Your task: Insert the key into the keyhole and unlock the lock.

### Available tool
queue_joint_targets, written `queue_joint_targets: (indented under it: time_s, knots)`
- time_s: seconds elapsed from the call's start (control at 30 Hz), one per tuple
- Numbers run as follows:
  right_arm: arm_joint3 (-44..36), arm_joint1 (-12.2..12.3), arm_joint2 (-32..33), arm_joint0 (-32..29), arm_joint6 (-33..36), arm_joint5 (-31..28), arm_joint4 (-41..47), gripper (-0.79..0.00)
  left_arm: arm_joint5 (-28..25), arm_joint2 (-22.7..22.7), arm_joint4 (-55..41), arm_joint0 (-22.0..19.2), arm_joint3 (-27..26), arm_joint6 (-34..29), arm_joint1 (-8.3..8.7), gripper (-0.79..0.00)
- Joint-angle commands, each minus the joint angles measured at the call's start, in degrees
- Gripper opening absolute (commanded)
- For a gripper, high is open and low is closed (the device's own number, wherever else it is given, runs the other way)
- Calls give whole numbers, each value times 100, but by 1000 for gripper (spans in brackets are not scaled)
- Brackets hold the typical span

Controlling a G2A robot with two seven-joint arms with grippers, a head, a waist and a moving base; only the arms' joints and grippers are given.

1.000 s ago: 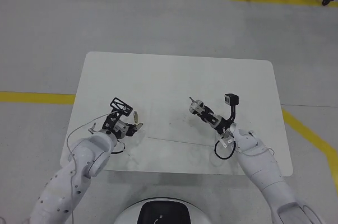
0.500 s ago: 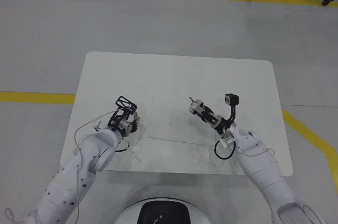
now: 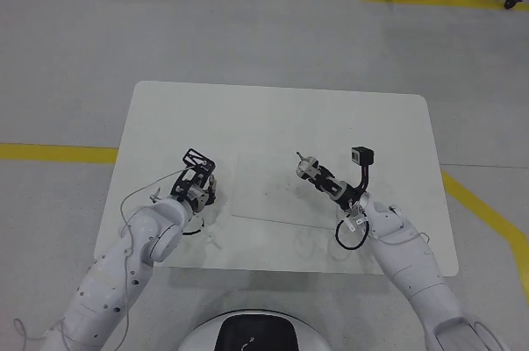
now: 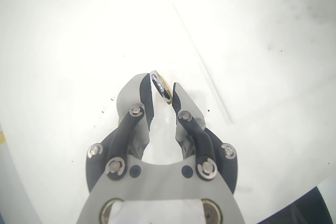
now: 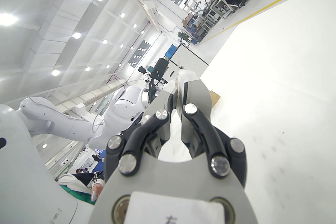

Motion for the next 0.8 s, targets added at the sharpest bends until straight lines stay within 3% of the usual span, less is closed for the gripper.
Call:
queue_joint_targets:
  time_s: [0.0,0.07,0.1,0.13,0.77]
  knots:
    - [0,0,0,0,0,0,0,-785,-61,76,-12,-87,93,-16,-20,-622]
    - [0,0,0,0,0,0,0,-785,-168,138,-2,-155,165,-23,-31,-665]
    - [0,0,0,0,0,0,0,-785,-184,156,-1,-187,198,-15,-38,-760]
    - [0,0,0,0,0,0,0,-785,-186,169,-20,-207,210,21,-46,-785]
    - [0,0,0,0,0,0,0,-785,-731,-9,-122,-222,369,144,-34,-785]
